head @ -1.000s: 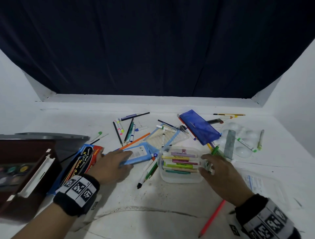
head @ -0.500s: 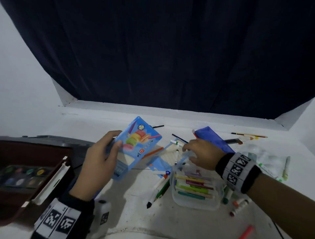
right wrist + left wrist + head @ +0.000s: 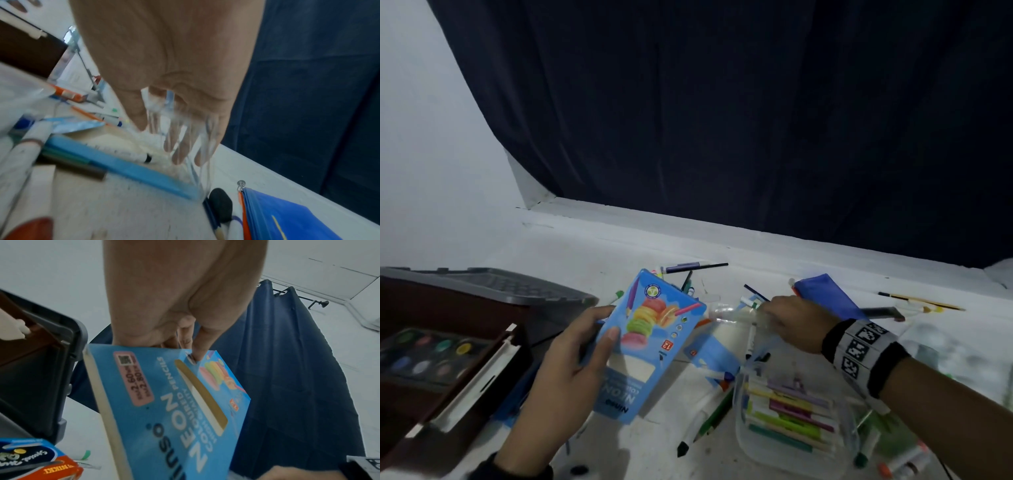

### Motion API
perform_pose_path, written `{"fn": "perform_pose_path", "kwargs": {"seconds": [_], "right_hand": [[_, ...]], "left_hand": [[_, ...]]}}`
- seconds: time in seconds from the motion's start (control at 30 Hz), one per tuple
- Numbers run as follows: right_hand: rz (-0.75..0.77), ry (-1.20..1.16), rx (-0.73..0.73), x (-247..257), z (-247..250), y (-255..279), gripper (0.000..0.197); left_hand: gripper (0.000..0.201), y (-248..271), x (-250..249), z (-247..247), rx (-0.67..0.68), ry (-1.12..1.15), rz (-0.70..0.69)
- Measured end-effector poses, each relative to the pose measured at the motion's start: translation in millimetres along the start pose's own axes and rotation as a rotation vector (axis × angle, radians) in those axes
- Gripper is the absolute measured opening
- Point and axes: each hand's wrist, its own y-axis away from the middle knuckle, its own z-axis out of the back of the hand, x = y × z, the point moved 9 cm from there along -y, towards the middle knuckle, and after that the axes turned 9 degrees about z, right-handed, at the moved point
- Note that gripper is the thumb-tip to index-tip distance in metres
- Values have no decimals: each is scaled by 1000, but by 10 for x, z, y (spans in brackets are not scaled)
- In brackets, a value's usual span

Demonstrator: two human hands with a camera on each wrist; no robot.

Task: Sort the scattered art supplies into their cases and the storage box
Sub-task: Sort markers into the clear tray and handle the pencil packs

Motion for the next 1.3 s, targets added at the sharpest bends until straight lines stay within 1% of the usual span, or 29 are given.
{"fn": "perform_pose_path", "kwargs": {"seconds": [0.07,0.17,0.2,0.3,0.33,0.37,0.43,0.5,0.53,0.57,0.63,0.73,0.8,0.87,0.97,1.03,1.1,1.2,1.3], "right_hand": [[-67,28,-147,-92,217,12,24],[-210,125,-295,-265,537,83,26],[-245,174,-311,-317,606,100,31],[-315,229,-234,-425,611,95,51],[-308,225,-223,-413,583,70,53],[-275,217,-236,-365,568,33,52],[-123,172,-243,-199,497,-101,40],[75,84,-161,12,350,-250,29],[150,39,-118,98,288,-305,26],[199,-3,-81,161,243,-355,25],[249,-34,0,260,158,-460,30],[288,-17,162,383,1,-631,37],[306,27,240,444,-100,-715,40],[332,106,270,482,-189,-771,42],[305,192,276,459,-258,-824,41],[289,203,263,445,-253,-835,40],[286,201,213,440,-184,-826,36],[262,215,120,413,5,-768,21],[180,144,1,358,343,-650,8]], "left_hand": [[21,-42,30,-10,-10,33,20],[24,-100,-6,-53,-15,35,3],[22,-116,-22,-79,-5,25,-12],[13,-164,-21,-128,14,-85,-75],[14,-184,8,-124,8,-125,-82],[16,-204,50,-112,0,-144,-72],[16,-220,118,-90,-11,-149,-41],[15,-218,163,-78,-21,-159,-27],[16,-220,180,-81,-19,-174,-26],[17,-224,199,-94,-9,-188,-22],[20,-224,234,-139,28,-181,4],[22,-231,245,-202,73,-195,30],[23,-235,229,-227,91,-192,28],[23,-239,191,-234,96,-183,11],[22,-243,148,-220,77,-193,-11],[23,-247,143,-210,71,-186,-11],[23,-241,125,-207,72,-164,-21],[23,-205,60,-198,81,-122,-55],[27,-164,19,-149,75,-93,-74]]}}
